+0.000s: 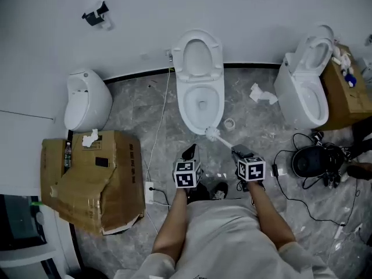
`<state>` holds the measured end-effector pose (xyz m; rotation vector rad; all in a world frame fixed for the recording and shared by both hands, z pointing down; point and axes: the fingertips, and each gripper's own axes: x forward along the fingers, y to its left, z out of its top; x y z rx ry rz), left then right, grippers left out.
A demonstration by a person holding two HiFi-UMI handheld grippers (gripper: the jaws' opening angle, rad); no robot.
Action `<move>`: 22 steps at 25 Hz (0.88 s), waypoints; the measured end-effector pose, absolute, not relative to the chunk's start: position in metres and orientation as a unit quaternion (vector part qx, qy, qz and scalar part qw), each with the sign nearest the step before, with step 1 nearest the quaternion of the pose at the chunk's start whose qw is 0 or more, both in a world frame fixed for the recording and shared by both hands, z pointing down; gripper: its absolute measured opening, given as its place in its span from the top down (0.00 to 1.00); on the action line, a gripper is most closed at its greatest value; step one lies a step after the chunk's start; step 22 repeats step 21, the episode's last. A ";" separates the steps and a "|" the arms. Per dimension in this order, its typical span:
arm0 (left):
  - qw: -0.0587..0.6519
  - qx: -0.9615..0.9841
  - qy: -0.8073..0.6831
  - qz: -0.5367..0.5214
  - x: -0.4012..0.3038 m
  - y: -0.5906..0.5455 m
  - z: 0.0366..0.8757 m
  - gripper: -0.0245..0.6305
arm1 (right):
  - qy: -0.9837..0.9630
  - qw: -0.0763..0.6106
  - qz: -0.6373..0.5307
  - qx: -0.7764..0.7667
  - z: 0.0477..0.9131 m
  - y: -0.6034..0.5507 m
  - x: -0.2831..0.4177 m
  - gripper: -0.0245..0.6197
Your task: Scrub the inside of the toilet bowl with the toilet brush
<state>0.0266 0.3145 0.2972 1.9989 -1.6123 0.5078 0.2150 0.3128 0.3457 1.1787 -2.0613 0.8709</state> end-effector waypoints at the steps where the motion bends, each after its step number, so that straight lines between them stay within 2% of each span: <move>1: 0.256 0.738 -0.594 0.192 0.027 0.321 0.297 0.92 | -0.779 0.302 0.319 0.447 0.343 0.315 0.216 0.70; 10: 0.228 0.730 -0.617 0.187 0.029 0.348 0.295 0.92 | -0.796 0.334 0.260 0.433 0.344 0.352 0.233 0.70; 16: 0.227 0.734 -0.611 0.189 0.045 0.354 0.295 0.92 | -0.787 0.320 0.266 0.454 0.343 0.356 0.257 0.70; 22: 0.221 0.736 -0.608 0.200 0.065 0.365 0.296 0.92 | -0.792 0.395 0.158 0.439 0.337 0.359 0.269 0.70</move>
